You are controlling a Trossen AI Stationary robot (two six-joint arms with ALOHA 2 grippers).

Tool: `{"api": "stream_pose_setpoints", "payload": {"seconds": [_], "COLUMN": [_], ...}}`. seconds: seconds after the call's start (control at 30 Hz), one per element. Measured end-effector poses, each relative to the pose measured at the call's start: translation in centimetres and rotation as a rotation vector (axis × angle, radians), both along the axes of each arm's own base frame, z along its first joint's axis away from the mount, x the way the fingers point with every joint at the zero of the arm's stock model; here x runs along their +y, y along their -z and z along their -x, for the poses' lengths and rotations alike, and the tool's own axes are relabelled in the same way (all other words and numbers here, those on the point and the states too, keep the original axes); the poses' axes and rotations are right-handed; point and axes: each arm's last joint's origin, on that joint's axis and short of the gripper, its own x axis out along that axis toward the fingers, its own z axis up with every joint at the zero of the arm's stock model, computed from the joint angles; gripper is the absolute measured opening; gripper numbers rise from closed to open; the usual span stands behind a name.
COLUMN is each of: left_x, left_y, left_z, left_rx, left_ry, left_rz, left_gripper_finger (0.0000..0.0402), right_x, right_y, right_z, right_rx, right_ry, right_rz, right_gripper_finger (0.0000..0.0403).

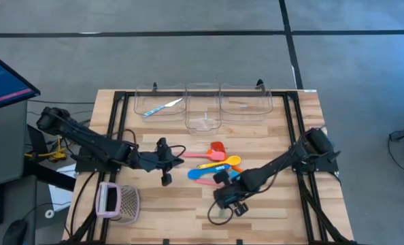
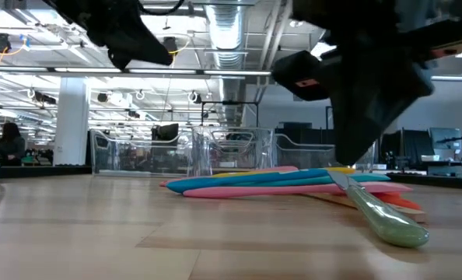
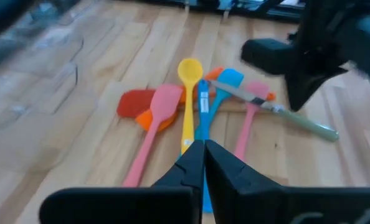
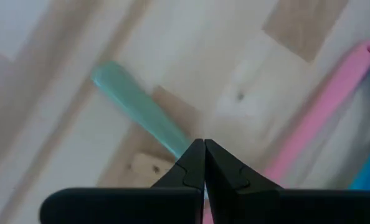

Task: Pick & Place Kitchen Items
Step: Put the green table knife into the left transparent bin

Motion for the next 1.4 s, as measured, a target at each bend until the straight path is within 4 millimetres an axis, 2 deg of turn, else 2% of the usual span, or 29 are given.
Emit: {"api": "stream_pose_setpoints", "payload": {"seconds": [0.17, 0.3, 0.57, 0.93, 1.27, 1.4], "left_x": [0.1, 0.1, 0.1, 0.1, 0.1, 0.1], "left_y": [-0.3, -0.2, -0.2, -0.2, -0.2, -0.2], "left_z": [0.2, 0.1, 0.1, 0.1, 0.1, 0.1], "left_rx": [-0.004, 0.002, 0.001, 0.001, 0.001, 0.001], "left_ry": [0.011, 0.017, 0.017, 0.020, 0.021, 0.021], "left_rz": [-0.020, -0.034, -0.035, -0.041, -0.042, -0.042], "left_gripper_finger": [0.0002, 0.0002, 0.0002, 0.0002, 0.0002, 0.0002], "right_x": [0.5, 0.3, -0.3, -0.1, -0.7, -1.1], "right_y": [-1.1, -1.0, -1.0, -0.8, -0.8, -0.8], "right_z": [-0.7, -0.4, -0.7, -0.7, -0.9, -1.1], "right_rx": [0.048, 0.074, 0.080, 0.086, 0.090, 0.096], "right_ry": [-0.132, -0.261, -0.173, -0.214, -0.186, -0.111], "right_rz": [0.071, 0.122, 0.104, 0.118, 0.114, 0.093], "right_gripper_finger": [0.0000, 0.0000, 0.0007, 0.0104, 0.0154, 0.0167]}}
